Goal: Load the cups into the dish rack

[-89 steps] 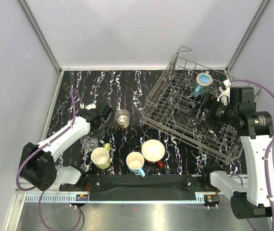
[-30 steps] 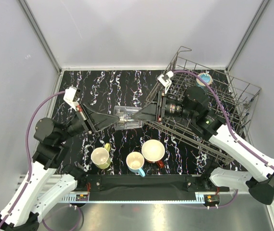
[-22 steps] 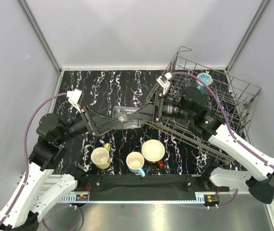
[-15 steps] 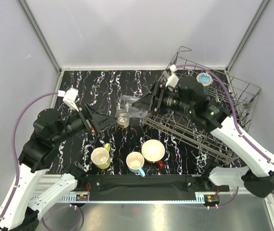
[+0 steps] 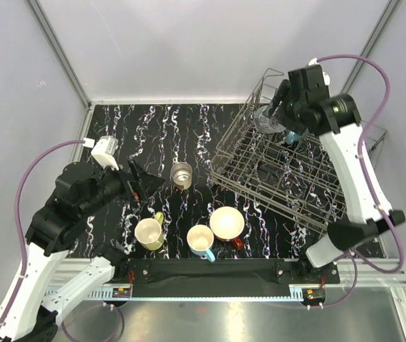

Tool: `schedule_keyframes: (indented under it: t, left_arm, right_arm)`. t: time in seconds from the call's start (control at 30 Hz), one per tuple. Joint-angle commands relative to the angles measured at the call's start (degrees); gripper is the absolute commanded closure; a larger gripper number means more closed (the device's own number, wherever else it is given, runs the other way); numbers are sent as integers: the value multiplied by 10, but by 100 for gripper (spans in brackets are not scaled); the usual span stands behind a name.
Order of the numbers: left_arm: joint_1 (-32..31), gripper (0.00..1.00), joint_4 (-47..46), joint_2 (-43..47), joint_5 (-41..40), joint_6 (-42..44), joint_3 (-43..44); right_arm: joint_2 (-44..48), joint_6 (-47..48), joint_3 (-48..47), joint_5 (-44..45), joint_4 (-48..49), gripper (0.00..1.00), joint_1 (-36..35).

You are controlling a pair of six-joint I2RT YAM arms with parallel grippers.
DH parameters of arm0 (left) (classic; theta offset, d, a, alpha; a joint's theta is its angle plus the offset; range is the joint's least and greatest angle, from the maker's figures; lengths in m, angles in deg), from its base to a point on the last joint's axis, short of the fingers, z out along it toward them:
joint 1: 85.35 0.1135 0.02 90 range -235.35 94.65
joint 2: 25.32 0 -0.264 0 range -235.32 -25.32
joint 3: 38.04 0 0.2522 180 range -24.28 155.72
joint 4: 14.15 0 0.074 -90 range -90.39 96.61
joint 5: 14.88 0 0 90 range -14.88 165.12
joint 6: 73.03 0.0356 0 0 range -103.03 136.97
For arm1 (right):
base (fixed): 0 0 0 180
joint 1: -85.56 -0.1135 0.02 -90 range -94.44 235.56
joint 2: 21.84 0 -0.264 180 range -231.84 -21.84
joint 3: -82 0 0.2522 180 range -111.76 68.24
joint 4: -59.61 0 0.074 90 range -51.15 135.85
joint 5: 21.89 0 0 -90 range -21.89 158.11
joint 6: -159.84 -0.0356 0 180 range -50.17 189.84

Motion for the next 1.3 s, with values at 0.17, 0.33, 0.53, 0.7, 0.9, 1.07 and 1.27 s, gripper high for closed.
schedule_keyframes:
  t: [0.17, 0.33, 0.53, 0.7, 0.9, 1.07, 1.27]
  left_arm:
    - [0, 1, 18, -36, -11, 46, 18]
    - [-1, 1, 19, -36, -6, 55, 14]
    - [-5, 1, 20, -34, -3, 57, 8]
    - [-4, 1, 20, -30, -2, 56, 2]
    - [-4, 1, 23, -27, -6, 54, -1]
    - [-4, 1, 22, -20, -4, 53, -3]
    - [-4, 1, 24, -17, 4, 54, -2]
  right_arm:
    - [-195, 82, -153, -43, -59, 100, 74]
    - [-281, 97, -232, -80, -77, 100, 83]
    - [-337, 102, -245, -99, -57, 100, 84]
    - [-342, 94, -191, -113, -7, 100, 86]
    - [-370, 76, -193, -131, 10, 100, 86]
    - [-391, 64, -204, -131, 11, 100, 87]
    - [-409, 61, -207, -124, 5, 100, 87]
